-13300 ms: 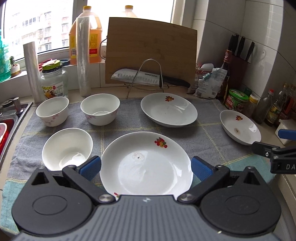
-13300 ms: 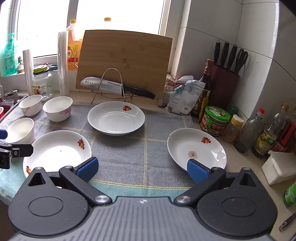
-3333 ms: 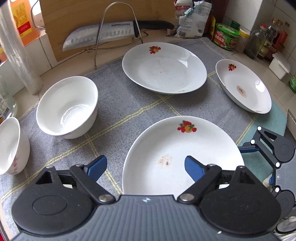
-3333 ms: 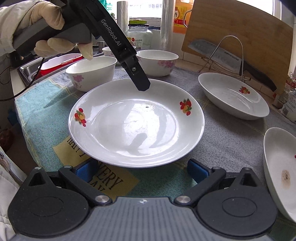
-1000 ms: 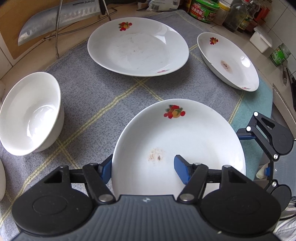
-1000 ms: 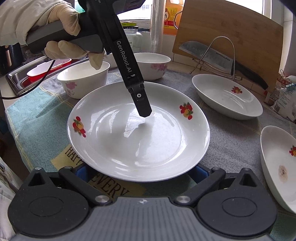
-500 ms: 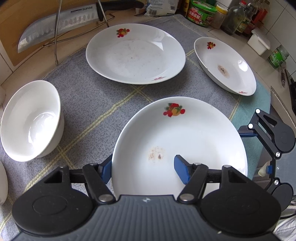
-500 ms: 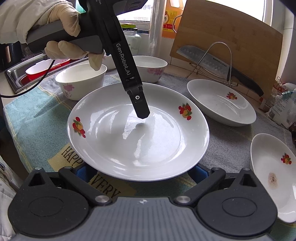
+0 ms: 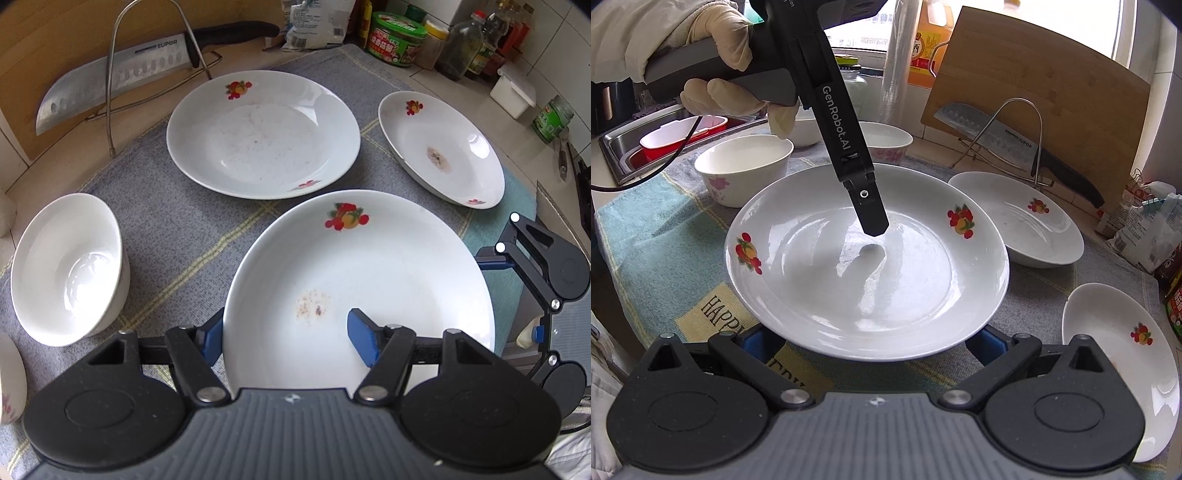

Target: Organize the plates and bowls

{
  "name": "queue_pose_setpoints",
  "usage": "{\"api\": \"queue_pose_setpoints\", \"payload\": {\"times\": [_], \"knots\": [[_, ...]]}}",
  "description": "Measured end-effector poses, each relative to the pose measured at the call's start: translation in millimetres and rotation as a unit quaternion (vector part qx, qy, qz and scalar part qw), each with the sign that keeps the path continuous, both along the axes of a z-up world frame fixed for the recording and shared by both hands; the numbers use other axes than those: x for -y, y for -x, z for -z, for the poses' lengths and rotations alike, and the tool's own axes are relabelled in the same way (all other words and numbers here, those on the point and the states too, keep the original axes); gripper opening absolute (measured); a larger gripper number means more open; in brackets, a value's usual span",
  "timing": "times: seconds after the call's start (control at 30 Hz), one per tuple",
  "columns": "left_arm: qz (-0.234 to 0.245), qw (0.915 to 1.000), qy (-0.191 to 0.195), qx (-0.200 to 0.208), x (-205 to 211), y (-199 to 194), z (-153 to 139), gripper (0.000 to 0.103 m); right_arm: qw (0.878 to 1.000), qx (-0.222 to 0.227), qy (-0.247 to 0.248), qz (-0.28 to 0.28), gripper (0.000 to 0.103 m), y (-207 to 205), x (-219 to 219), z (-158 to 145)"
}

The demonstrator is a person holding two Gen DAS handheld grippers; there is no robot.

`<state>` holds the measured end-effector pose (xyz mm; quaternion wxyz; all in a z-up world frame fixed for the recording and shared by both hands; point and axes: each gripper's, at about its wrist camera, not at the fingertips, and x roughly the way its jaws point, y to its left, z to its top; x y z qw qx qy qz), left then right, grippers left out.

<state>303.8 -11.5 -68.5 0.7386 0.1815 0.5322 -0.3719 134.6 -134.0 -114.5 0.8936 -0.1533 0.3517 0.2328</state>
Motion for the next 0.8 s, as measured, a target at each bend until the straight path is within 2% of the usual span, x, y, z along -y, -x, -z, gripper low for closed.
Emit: {"api": "queue_pose_setpoints", "payload": {"times": [0.47, 0.8], "knots": [[-0.001, 0.9997, 0.004, 0.023, 37, 3, -11, 0.067, 1.000, 0.015, 0.000, 0.004, 0.103, -5, 34, -12], [0.033, 0.9989, 0.010, 0.033, 74, 0, -16, 0.067, 0.999, 0.025, 0.012, 0.034, 0.103, -1, 60, -19]]}}
